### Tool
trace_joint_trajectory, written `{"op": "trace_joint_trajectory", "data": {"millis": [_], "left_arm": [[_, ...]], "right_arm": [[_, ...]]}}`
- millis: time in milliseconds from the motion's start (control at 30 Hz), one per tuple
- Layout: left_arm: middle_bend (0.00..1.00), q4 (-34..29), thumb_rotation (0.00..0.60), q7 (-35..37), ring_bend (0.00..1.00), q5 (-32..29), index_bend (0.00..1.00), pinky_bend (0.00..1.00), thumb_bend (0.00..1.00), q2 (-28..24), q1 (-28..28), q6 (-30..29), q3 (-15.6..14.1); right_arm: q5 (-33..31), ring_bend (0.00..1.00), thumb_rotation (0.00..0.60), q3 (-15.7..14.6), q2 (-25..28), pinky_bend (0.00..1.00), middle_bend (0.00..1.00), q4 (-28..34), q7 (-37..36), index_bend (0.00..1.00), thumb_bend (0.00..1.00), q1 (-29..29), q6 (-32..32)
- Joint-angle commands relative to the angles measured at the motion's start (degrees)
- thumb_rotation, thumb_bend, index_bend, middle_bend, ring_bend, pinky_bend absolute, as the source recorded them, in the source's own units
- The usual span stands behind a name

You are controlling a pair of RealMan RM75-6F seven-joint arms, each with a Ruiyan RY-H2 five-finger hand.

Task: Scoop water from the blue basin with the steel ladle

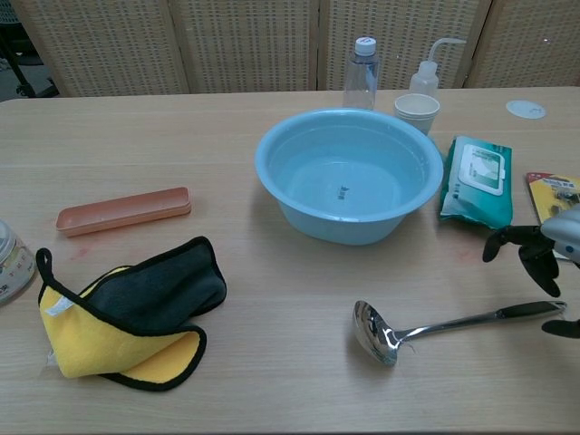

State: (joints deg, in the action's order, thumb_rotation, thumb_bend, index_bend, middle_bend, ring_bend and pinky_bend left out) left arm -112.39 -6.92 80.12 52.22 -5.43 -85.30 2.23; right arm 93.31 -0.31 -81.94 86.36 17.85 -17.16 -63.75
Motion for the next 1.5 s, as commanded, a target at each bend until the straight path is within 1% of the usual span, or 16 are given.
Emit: {"op": "trace_joint_trajectory", "data": {"millis": [33,100,233,367,500,700,867,1000,1100,1267,1500], "left_arm": [[0.0,0.01,0.6,-0.13,0.0,-0.14,0.0,0.0,0.0,0.05,-0.02,0.11,0.09],[0.0,0.03,0.6,-0.24,0.0,-0.24,0.0,0.0,0.0,0.11,-0.01,0.14,0.18],[0.0,0.01,0.6,-0.27,0.0,-0.32,0.0,0.0,0.0,0.1,0.01,0.29,0.24],[0.0,0.08,0.6,-0.4,0.0,-0.49,0.0,0.0,0.0,0.15,-0.01,0.47,0.35],[0.0,0.09,0.6,-0.34,0.0,-0.59,0.0,0.0,0.0,0.03,-0.14,1.07,0.31],[0.0,0.2,0.6,-0.16,0.0,-0.98,0.0,0.0,0.0,-0.01,-0.12,1.06,0.64],[0.0,0.16,0.6,0.03,0.0,-1.41,0.0,0.0,0.0,-0.05,-0.04,1.1,0.87],[0.0,0.13,0.6,0.41,0.0,-1.65,0.0,0.0,0.0,-0.29,0.0,1.28,0.97],[0.0,0.23,0.6,0.81,0.0,-2.1,0.0,0.0,0.0,-0.48,0.01,1.37,1.22],[0.0,0.32,0.6,0.86,0.0,-2.46,0.0,0.0,0.0,-0.54,-0.11,1.75,1.37],[0.0,0.28,0.6,0.82,0.0,-2.79,0.0,0.0,0.0,-0.58,-0.13,1.98,1.52]], "right_arm": [[0.17,0.72,0.6,-0.04,-0.77,0.9,0.81,-0.76,0.78,0.29,0.12,-0.6,0.32],[-0.28,0.74,0.6,-0.14,-1.2,0.94,0.83,-0.68,1.35,0.29,0.1,-0.9,0.9],[-1.33,0.77,0.6,-0.23,-1.84,0.97,0.85,-0.53,3.07,0.29,0.1,-1.51,2.23],[-3.88,0.78,0.6,-0.05,-2.76,0.98,0.87,0.02,5.91,0.29,0.1,-1.84,3.92],[-6.73,0.8,0.6,0.68,-4.16,1.0,0.88,0.3,8.9,0.3,0.13,-2.0,4.66],[-10.22,0.82,0.6,1.69,-6.11,1.0,0.89,-0.21,11.88,0.38,0.19,-2.58,5.43],[-12.16,0.83,0.6,1.92,-7.54,1.0,0.9,-0.6,13.34,0.39,0.21,-3.03,5.67],[-13.56,0.83,0.6,2.16,-8.28,1.0,0.9,-0.96,14.24,0.4,0.26,-3.48,5.87],[-15.7,0.83,0.6,2.47,-8.51,1.0,0.9,-1.14,15.32,0.41,0.3,-3.92,6.6],[-18.99,0.83,0.6,2.6,-7.8,1.0,0.9,0.28,17.91,0.42,0.34,-4.44,7.34],[-23.25,0.83,0.6,2.56,-6.51,1.0,0.9,2.84,21.86,0.42,0.34,-5.17,7.22]]}}
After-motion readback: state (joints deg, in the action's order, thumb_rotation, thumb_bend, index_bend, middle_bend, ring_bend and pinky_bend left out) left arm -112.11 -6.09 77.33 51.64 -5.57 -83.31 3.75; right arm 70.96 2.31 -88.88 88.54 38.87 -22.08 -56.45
